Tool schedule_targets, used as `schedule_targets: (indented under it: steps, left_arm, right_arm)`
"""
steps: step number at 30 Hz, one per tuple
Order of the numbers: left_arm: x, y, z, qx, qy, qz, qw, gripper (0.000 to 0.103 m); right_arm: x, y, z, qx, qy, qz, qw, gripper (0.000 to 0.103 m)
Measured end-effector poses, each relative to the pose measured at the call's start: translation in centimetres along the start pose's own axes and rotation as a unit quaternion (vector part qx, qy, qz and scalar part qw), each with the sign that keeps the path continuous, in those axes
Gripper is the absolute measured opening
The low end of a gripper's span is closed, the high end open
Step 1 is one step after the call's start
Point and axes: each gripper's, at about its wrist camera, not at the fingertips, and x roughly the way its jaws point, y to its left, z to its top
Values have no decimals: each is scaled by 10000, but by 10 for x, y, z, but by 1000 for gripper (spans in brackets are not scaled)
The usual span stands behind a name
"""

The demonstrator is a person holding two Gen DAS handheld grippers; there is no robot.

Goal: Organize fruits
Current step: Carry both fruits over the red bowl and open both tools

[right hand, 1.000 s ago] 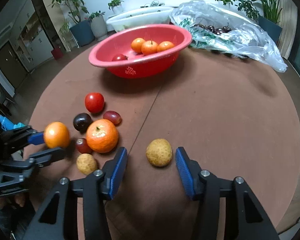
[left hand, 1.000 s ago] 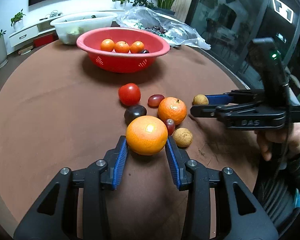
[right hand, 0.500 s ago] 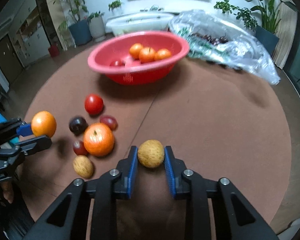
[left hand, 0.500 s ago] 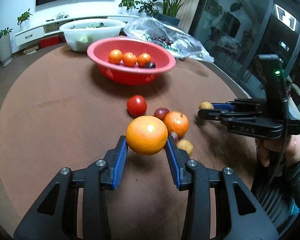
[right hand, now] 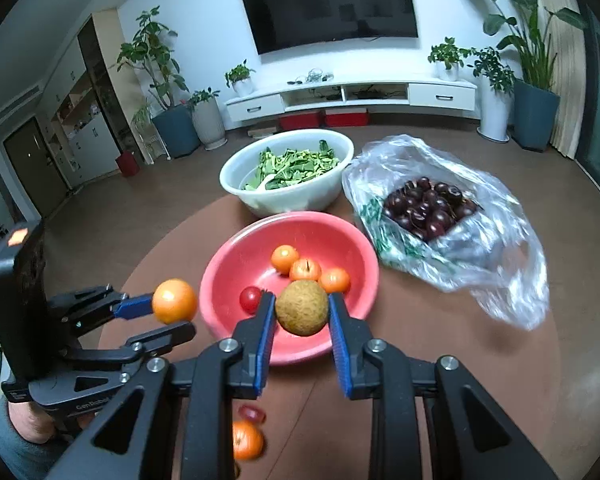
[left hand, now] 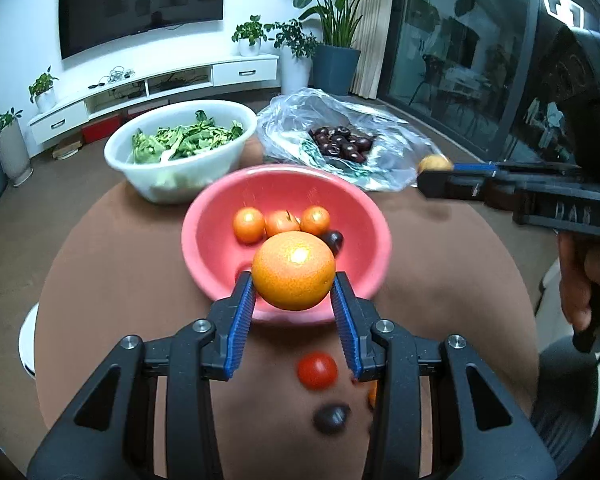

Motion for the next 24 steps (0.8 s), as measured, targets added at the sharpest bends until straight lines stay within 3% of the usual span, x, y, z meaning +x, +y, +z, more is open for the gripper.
schedule_targets:
  steps: [5, 14, 24]
  left_arm:
    - [44, 3, 17, 234, 352, 101, 9991, 37]
    - [97, 4, 6, 436, 753, 162, 9961, 37]
    - [109, 2, 7, 616, 757, 291, 9948, 42]
  right_arm:
    - [50, -2, 5, -110, 437, -120, 9989, 29]
    - [103, 4, 1, -483, 876, -237, 9947, 29]
    - [126, 8, -4, -818, 1105, -402, 9897, 29]
